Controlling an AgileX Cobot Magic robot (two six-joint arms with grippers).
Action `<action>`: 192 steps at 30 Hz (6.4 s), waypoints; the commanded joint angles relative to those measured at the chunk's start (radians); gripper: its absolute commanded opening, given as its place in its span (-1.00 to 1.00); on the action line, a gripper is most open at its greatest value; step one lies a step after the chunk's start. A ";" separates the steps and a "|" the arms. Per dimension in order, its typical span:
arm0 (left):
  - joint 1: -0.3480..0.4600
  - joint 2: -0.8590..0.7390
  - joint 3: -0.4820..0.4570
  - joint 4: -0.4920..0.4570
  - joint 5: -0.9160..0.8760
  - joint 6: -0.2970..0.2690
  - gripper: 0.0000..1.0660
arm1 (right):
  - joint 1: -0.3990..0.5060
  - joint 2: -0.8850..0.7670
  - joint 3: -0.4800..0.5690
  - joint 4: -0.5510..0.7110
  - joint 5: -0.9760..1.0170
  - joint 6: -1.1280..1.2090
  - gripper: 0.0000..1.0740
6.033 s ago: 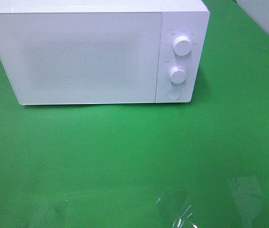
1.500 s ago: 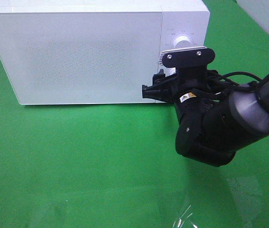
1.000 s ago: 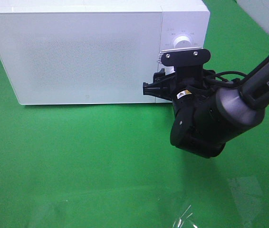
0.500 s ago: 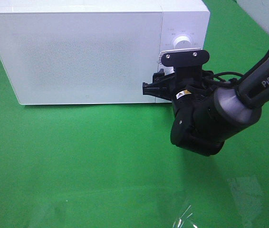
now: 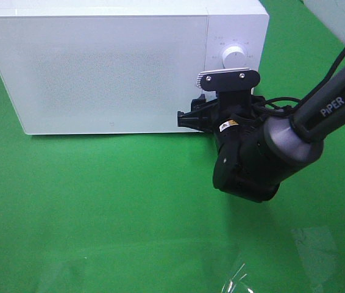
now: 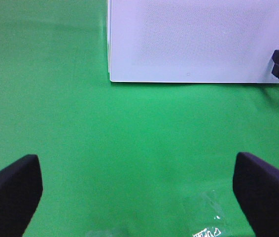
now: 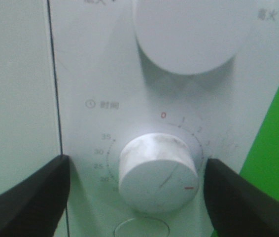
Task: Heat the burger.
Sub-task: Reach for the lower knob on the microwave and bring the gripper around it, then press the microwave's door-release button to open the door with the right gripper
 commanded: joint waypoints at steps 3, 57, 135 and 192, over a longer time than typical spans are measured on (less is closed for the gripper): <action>0.002 -0.017 0.004 -0.011 -0.007 -0.001 0.81 | -0.006 -0.037 -0.017 -0.009 -0.048 -0.022 0.33; 0.002 -0.017 0.004 -0.011 -0.007 -0.001 0.81 | -0.007 -0.030 -0.017 -0.506 -0.088 1.737 -1.00; 0.002 -0.017 0.004 -0.011 -0.007 -0.001 0.81 | -0.159 -0.672 0.144 -0.755 1.280 0.555 0.38; 0.002 -0.017 0.004 -0.011 -0.007 -0.001 0.81 | -0.547 -1.922 0.351 -0.926 2.138 0.526 0.38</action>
